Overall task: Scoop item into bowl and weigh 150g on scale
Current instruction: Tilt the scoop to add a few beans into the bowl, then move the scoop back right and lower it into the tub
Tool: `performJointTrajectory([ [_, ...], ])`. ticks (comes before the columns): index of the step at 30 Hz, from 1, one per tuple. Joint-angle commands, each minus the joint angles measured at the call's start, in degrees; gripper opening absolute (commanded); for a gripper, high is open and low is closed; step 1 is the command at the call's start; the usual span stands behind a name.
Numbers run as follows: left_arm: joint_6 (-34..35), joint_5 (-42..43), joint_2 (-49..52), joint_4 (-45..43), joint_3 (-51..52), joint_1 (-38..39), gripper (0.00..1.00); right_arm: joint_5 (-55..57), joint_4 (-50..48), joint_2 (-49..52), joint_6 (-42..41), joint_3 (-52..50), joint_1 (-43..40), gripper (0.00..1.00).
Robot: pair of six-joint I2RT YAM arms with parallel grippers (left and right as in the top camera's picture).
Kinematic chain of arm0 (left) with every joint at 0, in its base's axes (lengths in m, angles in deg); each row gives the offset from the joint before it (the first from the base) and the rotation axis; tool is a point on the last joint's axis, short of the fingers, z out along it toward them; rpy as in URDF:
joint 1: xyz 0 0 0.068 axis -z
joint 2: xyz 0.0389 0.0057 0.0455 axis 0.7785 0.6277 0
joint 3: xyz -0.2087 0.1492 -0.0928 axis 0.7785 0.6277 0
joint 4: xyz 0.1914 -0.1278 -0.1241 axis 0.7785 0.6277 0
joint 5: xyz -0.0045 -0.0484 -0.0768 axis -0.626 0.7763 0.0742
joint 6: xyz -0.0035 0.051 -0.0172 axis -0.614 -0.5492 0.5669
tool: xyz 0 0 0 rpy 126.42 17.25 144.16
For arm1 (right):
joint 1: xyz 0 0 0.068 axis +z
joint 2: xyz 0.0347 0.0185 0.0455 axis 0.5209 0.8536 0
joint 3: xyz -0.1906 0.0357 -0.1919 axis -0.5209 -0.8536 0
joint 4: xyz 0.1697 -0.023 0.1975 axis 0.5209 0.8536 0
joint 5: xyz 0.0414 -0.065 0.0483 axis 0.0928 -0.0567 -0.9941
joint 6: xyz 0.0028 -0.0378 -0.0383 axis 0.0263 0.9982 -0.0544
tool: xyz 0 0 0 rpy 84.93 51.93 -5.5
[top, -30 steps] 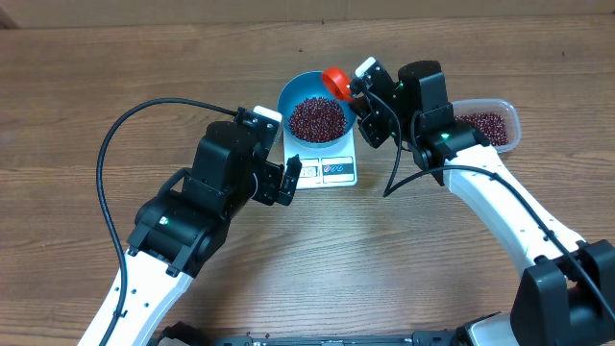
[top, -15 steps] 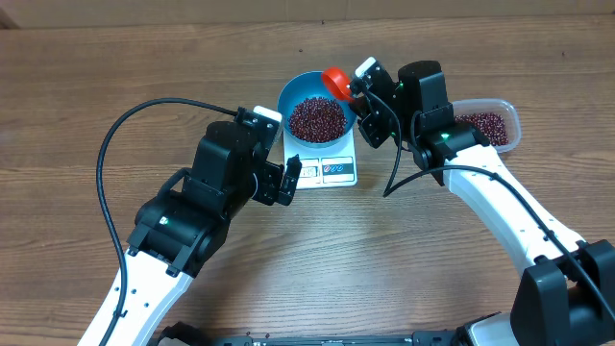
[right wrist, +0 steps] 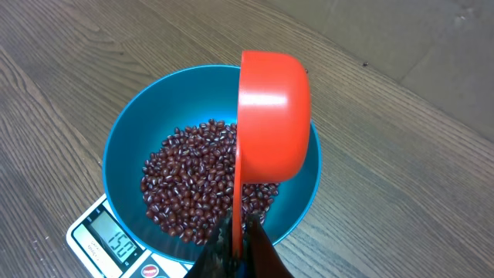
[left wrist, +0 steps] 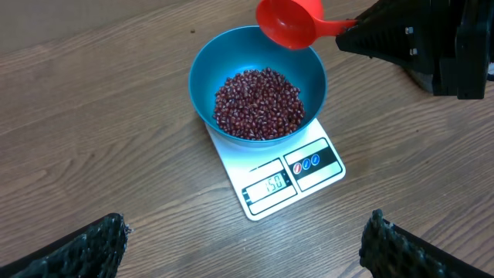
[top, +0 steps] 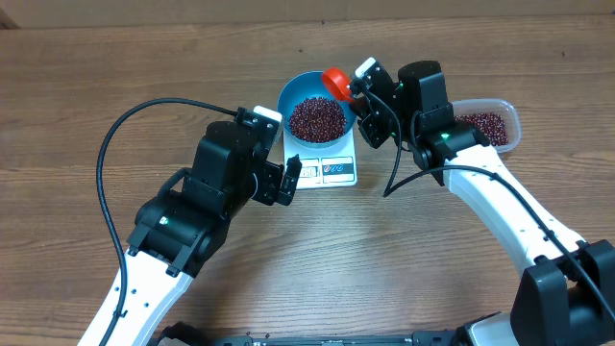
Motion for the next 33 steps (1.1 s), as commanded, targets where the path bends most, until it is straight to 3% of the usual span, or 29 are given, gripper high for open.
performJointTrajectory([
  [1, 0.4, 0.5, 0.0, 0.0, -0.1, -0.3, 1.0, 0.5, 0.1, 0.1, 0.0, 0.9, -0.2, 0.04],
  [5, 0.4, 0.5, 0.0, 0.0, -0.1, -0.3, 0.99, 0.5, 0.0, 0.1, -3.8, 0.9, -0.3, 0.04],
  [11, 0.4, 0.5, 0.0, 0.0, -0.1, -0.3, 1.0, -1.9, 0.4, 0.0, -18.7, 0.9, -4.8, 0.04],
  [17, 0.4, 0.5, 0.0, 0.0, -0.1, -0.3, 1.0, -13.6, 3.6, -2.9, -19.8, 0.9, -12.9, 0.04],
  [20, 0.4, 0.5, 0.0, 0.0, -0.1, -0.3, 1.0, -13.7, 6.9, -5.4, -19.9, 0.9, -16.1, 0.04],
  [25, 0.4, 0.5, 0.0, 0.0, -0.1, -0.3, 1.0, -13.6, 11.5, -9.0, -24.9, 0.9, -23.7, 0.04],
  [29, 0.4, 0.5, 0.0, 0.0, -0.1, -0.3, 1.0, -13.7, 15.0, -9.0, -33.6, 0.9, -30.8, 0.04],
  [33, 0.4, 0.5, 0.0, 0.0, -0.1, -0.3, 1.0, -13.7, 18.1, -9.0, -34.8, 0.9, -36.0, 0.04],
])
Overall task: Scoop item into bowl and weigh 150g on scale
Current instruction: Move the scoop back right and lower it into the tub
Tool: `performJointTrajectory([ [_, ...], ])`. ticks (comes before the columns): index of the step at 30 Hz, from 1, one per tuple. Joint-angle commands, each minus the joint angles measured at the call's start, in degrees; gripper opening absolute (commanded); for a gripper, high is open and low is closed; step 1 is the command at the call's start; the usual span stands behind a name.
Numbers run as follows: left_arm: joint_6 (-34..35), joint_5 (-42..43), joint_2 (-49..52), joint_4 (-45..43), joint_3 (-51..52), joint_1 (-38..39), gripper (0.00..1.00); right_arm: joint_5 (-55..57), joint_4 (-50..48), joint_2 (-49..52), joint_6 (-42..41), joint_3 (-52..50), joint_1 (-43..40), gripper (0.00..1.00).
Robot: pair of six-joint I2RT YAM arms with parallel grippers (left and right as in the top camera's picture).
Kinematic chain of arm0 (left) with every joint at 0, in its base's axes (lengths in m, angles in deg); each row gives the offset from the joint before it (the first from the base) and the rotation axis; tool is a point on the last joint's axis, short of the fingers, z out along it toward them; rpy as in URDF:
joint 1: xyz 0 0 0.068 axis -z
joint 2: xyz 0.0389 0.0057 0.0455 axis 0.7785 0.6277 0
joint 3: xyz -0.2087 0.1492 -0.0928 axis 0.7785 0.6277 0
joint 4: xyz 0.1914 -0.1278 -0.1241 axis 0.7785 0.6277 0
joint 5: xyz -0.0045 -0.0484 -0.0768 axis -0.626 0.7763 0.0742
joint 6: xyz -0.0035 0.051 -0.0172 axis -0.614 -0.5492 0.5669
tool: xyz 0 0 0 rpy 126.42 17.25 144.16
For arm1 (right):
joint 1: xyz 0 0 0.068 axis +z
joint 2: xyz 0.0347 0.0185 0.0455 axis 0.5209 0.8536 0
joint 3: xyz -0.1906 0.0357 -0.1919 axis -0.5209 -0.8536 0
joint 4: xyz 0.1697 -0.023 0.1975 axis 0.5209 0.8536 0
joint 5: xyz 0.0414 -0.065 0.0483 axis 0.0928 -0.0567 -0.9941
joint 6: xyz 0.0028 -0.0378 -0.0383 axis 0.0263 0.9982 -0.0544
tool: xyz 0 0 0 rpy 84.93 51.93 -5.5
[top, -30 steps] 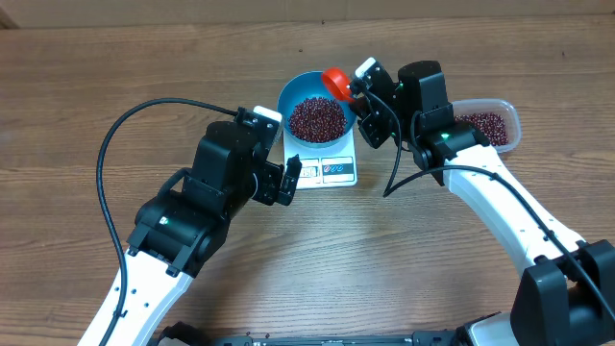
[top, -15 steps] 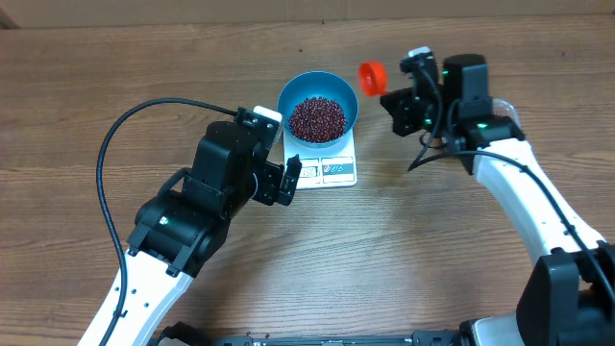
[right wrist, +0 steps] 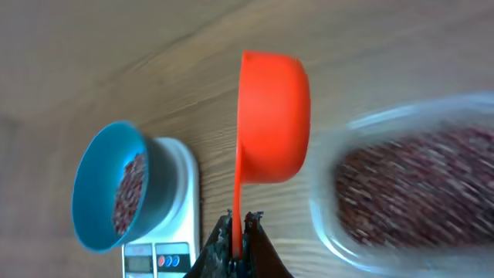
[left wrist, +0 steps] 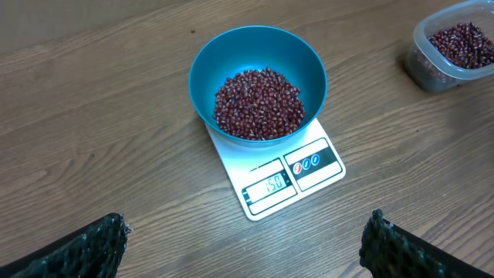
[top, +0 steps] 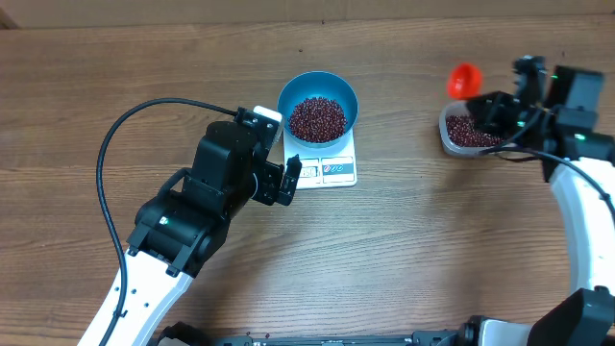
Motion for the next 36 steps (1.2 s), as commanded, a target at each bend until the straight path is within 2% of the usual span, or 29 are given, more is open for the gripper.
performJointTrajectory([
  [1, 0.4, 0.5, 0.0, 0.0, -0.1, -0.3, 1.0, -0.5, 2.3, -0.7, -3.8, 0.8, -4.9, 0.04],
  [7, 0.4, 0.5, 0.0, 0.0, -0.1, -0.3, 0.99, 0.7, 3.2, -0.2, -3.8, 0.5, -7.8, 0.04],
  [10, 0.4, 0.5, 0.0, 0.0, -0.1, -0.3, 1.0, 5.2, 3.6, 1.0, -3.7, 0.4, -7.8, 0.04],
  [28, 0.4, 0.5, 0.0, 0.0, -0.1, -0.3, 1.0, 4.9, 4.7, 6.6, -3.8, -2.3, -7.8, 0.04],
  [34, 0.4, 0.5, 0.0, 0.0, -0.1, -0.3, 1.0, 4.9, 3.8, 6.6, -3.8, -6.5, -7.8, 0.22],
  [36, 0.4, 0.5, 0.0, 0.0, -0.1, -0.3, 1.0, 4.9, 2.9, 6.6, -3.8, -7.7, -7.8, 0.33],
])
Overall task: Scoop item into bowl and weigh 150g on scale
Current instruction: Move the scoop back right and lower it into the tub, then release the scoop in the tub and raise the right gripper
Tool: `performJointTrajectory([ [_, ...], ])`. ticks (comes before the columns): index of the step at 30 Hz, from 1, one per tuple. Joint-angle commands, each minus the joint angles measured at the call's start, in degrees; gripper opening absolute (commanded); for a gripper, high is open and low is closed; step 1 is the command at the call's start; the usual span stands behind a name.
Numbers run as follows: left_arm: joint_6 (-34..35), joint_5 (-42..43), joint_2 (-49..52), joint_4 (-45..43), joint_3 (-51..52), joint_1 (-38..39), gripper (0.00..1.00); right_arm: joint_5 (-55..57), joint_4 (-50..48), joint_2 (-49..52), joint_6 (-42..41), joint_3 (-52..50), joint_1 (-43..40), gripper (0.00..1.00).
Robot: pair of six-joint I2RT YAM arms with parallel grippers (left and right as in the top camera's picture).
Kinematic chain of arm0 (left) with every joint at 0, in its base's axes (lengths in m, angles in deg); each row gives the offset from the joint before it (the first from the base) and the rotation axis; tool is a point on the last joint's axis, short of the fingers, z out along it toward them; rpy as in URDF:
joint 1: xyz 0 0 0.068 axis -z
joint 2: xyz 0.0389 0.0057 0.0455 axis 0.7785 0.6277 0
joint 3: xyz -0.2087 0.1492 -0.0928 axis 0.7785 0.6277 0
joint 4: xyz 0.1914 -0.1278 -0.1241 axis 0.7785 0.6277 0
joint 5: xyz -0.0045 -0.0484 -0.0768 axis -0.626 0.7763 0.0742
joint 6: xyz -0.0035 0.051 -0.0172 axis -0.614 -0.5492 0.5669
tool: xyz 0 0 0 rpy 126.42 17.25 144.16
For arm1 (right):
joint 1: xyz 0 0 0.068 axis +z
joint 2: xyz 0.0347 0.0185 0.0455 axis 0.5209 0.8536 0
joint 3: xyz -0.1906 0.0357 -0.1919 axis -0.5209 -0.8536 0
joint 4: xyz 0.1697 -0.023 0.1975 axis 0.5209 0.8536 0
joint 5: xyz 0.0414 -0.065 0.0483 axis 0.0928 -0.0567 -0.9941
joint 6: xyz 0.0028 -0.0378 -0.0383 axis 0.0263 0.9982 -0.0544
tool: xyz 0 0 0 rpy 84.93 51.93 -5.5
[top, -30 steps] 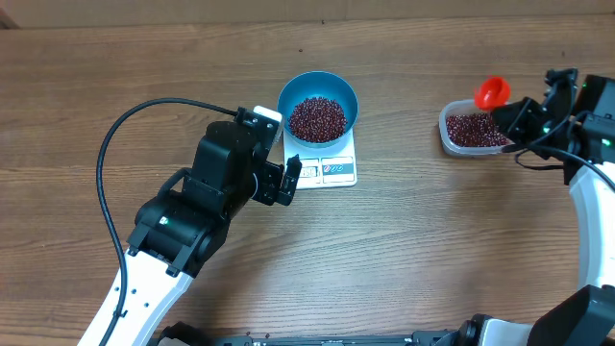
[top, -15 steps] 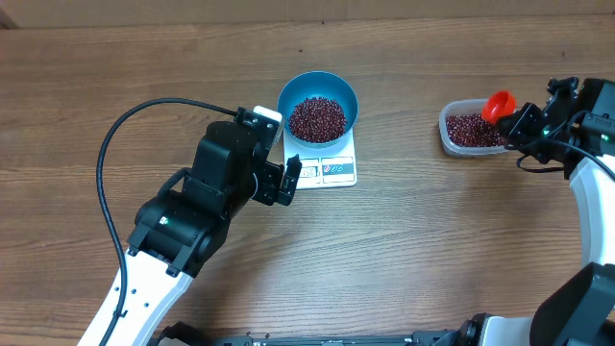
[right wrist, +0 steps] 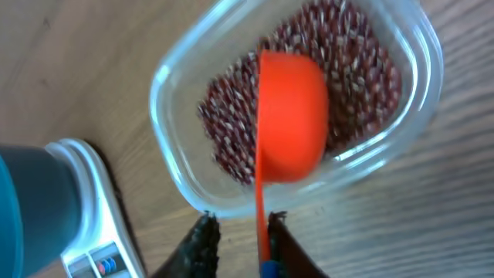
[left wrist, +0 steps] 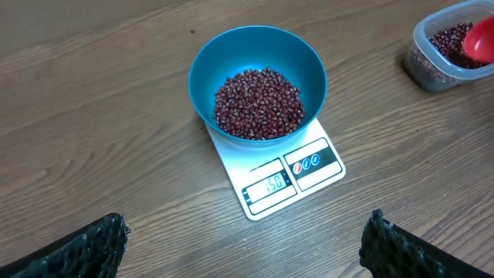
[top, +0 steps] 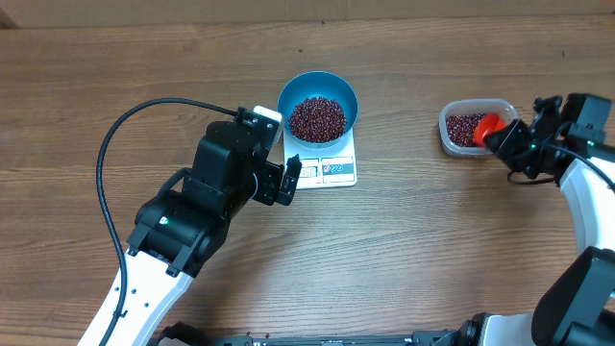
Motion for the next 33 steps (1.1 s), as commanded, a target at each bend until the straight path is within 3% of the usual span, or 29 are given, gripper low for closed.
performJointTrajectory([
  [1, 0.4, 0.5, 0.0, 0.0, -0.1, -0.3, 1.0, -0.1, -1.5, 0.5, -0.4, -2.1, -0.2, 0.37],
  [4, 0.4, 0.5, 0.0, 0.0, -0.1, -0.3, 1.0, -1.7, -2.5, 0.5, -0.4, -2.1, -0.2, 0.55],
  [7, 0.4, 0.5, 0.0, 0.0, -0.1, -0.3, 1.0, -4.4, -4.3, 0.5, -0.4, -2.1, -0.2, 0.84],
  [10, 0.4, 0.5, 0.0, 0.0, -0.1, -0.3, 1.0, -5.0, -4.9, 0.5, -0.4, -2.1, -0.2, 0.99],
  [17, 0.4, 0.5, 0.0, 0.0, -0.1, -0.3, 0.99, -5.0, -4.4, 0.5, 0.0, -2.0, -0.2, 1.0],
  [20, 0.4, 0.5, 0.0, 0.0, -0.1, -0.3, 1.0, -4.3, -1.8, 0.5, 3.8, 0.2, -0.2, 1.0],
  [25, 0.4, 0.5, 0.0, 0.0, -0.1, -0.3, 1.0, 7.8, 13.2, 0.2, 11.5, 11.1, 0.0, 1.0],
  [33, 0.4, 0.5, 0.0, 0.0, -0.1, -0.3, 1.0, 9.7, 26.8, 0.2, 20.3, 24.1, 0.4, 1.0],
])
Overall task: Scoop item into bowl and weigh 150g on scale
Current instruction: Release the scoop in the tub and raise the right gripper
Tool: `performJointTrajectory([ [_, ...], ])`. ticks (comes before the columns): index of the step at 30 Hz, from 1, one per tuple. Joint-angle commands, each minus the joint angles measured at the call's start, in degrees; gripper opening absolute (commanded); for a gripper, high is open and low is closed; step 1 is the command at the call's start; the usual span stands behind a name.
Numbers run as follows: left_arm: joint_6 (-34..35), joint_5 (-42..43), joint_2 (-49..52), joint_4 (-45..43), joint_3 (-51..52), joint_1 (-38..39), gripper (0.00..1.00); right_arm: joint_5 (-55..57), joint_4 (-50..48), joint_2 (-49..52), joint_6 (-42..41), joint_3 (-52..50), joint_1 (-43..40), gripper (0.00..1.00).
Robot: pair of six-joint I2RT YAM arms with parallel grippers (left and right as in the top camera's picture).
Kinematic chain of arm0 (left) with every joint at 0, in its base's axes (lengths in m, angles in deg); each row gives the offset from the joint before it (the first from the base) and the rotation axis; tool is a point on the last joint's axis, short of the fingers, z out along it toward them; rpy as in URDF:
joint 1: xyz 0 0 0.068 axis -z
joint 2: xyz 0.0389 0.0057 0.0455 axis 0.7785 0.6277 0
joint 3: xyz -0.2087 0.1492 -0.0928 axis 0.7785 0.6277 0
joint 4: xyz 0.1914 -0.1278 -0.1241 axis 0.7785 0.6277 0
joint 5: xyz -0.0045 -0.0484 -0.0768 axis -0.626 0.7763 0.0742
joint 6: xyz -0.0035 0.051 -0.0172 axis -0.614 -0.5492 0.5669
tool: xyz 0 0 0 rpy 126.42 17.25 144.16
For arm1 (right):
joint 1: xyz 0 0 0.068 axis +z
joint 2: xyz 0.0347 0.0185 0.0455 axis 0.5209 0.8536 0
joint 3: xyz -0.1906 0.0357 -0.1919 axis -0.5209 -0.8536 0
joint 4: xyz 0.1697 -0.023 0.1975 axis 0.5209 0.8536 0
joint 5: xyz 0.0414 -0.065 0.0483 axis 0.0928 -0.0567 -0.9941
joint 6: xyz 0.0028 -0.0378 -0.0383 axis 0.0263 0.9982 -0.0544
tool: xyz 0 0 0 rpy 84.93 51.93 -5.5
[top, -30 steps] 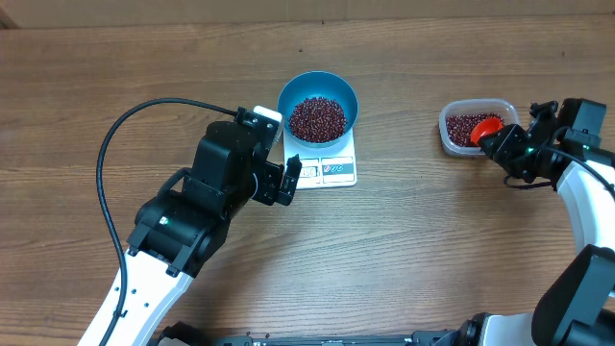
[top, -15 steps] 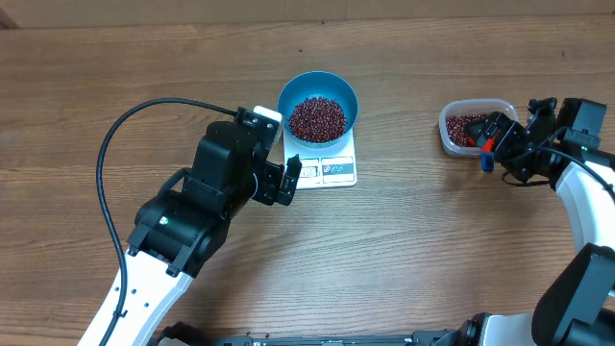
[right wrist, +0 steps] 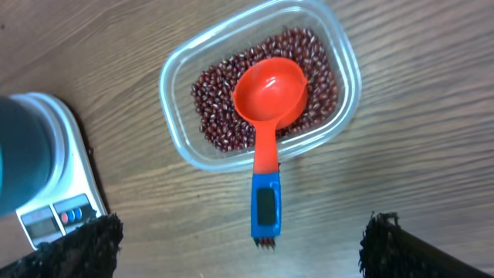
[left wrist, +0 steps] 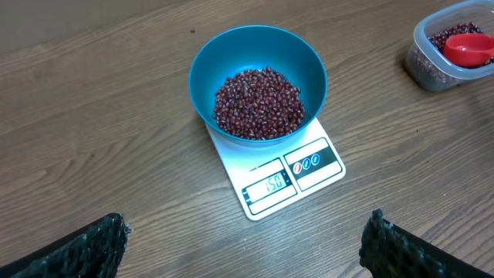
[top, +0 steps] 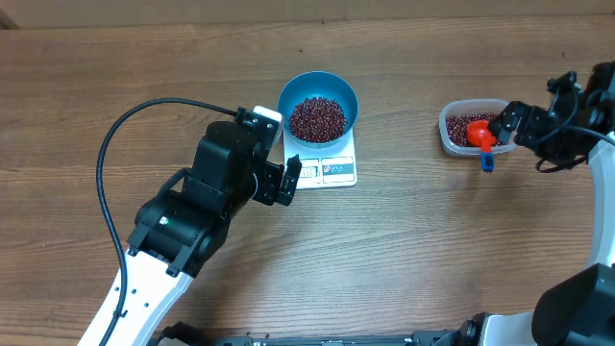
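Note:
A blue bowl (top: 318, 108) of red beans stands on the white scale (top: 327, 169); in the left wrist view the scale's display (left wrist: 269, 184) reads 150. The red scoop (right wrist: 269, 92) with a blue handle lies in the clear tub (right wrist: 334, 137) of beans at the right, its handle sticking out over the rim; no fingers touch it. My right gripper (right wrist: 235, 247) is open, hanging back from the handle's end. My left gripper (left wrist: 245, 251) is open over bare table in front of the scale.
The wooden table (top: 413, 240) stretches round the scale and tub. A black cable (top: 110, 144) loops over the left arm. The tub (top: 468, 127) sits near the right arm at the table's right side.
The right gripper has let go of the scoop and stands wide open, drawn back from it. The scoop now rests bowl-up on the beans in the tub. The left arm has not moved.
My right gripper held the tipped scoop over the blue bowl while the scale read about 150. Then it held the scoop beside the tub at the right, then over the tub's beans. Now the scoop lies released in the tub.

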Motion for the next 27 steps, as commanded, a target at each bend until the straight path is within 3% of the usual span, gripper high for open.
performJointTrajectory([
  [1, 0.4, 0.5, 0.0, 0.0, -0.1, -0.3, 1.0, 1.9, 4.0, -0.3, 10.4, 6.3, 0.8, 1.0],
  [3, 0.4, 0.5, 0.0, 0.0, -0.1, -0.3, 1.0, 3.8, 6.4, -0.4, 15.8, 7.8, 2.6, 1.0],
  [13, 0.4, 0.5, 0.0, 0.0, -0.1, -0.3, 1.0, 6.6, 7.7, -0.5, 15.9, 7.8, 9.2, 1.0],
  [27, 0.4, 0.5, 0.0, 0.0, -0.1, -0.3, 0.99, 6.4, 6.6, -0.5, 15.9, 7.8, 9.6, 1.0],
])
